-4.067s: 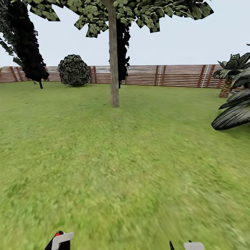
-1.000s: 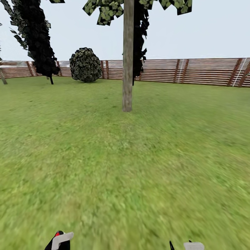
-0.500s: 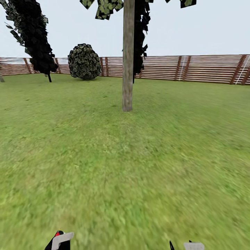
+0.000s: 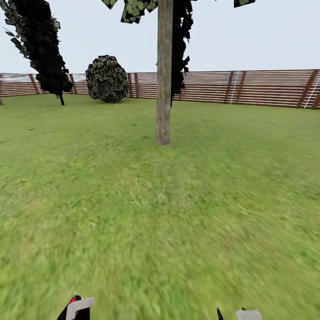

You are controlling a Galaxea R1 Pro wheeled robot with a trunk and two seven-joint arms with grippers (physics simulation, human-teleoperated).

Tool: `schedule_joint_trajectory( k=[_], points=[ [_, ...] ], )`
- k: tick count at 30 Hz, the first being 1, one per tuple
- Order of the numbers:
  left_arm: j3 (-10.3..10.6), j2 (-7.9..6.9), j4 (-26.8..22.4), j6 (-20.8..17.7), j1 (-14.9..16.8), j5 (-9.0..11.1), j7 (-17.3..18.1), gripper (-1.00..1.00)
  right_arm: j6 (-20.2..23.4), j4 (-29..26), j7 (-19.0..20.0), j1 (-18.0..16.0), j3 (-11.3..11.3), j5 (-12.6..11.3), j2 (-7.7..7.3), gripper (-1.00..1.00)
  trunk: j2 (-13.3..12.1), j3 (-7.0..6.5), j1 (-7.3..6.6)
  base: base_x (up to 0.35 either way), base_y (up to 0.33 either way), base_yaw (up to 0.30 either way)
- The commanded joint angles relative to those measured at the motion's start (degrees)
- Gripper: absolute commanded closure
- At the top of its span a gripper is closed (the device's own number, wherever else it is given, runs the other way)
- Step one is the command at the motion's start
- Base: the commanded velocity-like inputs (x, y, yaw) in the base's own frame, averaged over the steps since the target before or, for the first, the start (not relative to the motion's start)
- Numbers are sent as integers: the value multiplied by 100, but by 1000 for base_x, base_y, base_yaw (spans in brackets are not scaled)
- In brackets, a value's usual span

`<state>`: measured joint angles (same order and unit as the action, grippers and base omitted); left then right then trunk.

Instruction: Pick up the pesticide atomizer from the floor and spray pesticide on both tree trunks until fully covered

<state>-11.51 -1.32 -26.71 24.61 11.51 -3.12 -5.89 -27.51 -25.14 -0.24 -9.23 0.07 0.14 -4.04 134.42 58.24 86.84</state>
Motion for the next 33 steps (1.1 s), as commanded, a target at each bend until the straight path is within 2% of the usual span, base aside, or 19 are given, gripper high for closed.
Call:
schedule_joint_trajectory(
  k=[1, 33],
  points=[
    [0, 0, -1, 0, 0, -1, 0, 100, 0, 3, 0, 0, -2, 2, 0, -100, 0, 0, 0, 334, 0, 0],
    [0, 0, -1, 0, 0, 0, 0, 100, 0, 11, -2, 0, -20, 1, 0, -100, 0, 0, 0, 334, 0, 0]
  ],
)
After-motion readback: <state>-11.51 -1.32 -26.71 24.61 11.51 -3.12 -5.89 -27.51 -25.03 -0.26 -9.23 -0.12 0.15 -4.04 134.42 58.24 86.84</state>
